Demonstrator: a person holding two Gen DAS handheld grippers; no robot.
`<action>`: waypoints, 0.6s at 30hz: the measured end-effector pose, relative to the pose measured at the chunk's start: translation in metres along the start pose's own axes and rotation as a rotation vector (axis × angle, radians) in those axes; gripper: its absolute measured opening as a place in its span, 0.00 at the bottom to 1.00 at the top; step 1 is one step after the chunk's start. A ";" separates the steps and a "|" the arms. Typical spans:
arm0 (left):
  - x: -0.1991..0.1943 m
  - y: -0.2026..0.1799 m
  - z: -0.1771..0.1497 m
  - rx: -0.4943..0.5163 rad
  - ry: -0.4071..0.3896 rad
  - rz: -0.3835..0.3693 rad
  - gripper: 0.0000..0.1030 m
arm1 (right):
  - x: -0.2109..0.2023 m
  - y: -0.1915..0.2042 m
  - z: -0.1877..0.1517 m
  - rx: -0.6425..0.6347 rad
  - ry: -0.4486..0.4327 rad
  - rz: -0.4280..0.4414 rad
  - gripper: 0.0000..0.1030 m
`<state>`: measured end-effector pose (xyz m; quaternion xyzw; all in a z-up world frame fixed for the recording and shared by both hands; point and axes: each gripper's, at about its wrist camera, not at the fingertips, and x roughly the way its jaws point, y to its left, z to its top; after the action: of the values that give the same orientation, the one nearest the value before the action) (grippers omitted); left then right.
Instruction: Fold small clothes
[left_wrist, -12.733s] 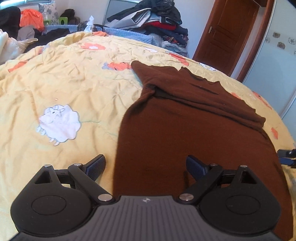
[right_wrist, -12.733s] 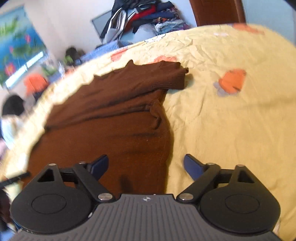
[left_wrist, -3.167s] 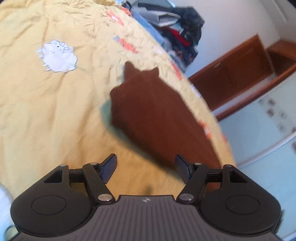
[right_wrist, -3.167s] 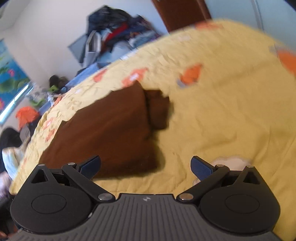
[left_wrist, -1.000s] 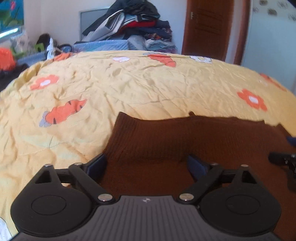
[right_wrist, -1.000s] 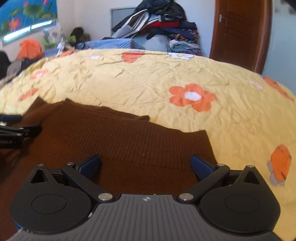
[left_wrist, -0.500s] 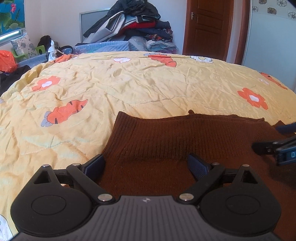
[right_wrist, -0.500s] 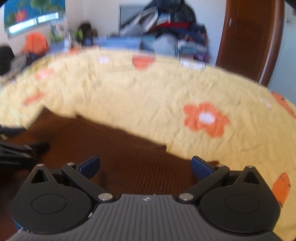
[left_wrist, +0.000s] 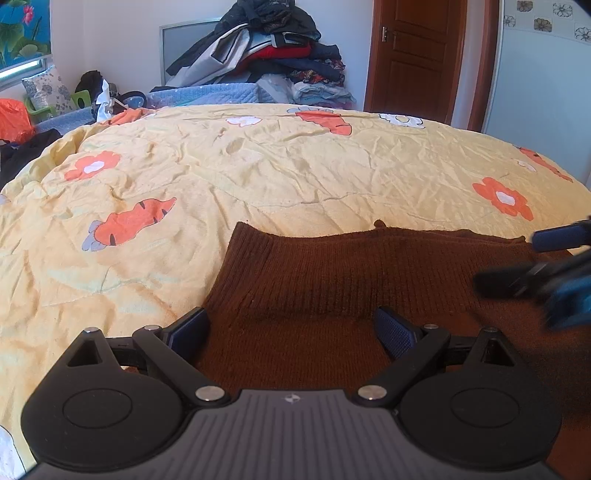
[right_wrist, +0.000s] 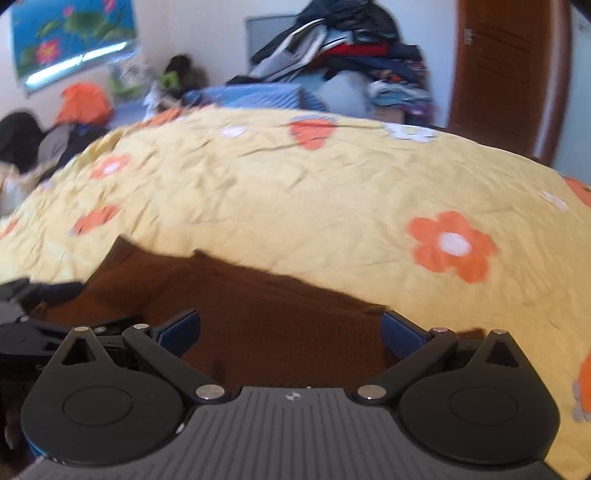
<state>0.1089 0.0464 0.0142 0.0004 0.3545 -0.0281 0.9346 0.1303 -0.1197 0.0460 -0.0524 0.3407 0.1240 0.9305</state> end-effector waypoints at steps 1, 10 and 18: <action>0.000 -0.001 0.000 0.004 0.002 0.028 0.92 | 0.010 0.010 0.001 -0.051 0.026 -0.013 1.00; 0.001 0.000 0.000 -0.008 0.003 0.004 0.98 | 0.044 0.000 -0.002 -0.007 -0.015 -0.009 1.00; -0.043 0.004 -0.022 -0.061 -0.006 -0.026 0.98 | -0.030 -0.021 -0.038 0.107 -0.051 0.017 1.00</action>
<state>0.0621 0.0531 0.0258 -0.0329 0.3522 -0.0297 0.9349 0.0902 -0.1524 0.0366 0.0038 0.3234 0.1148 0.9393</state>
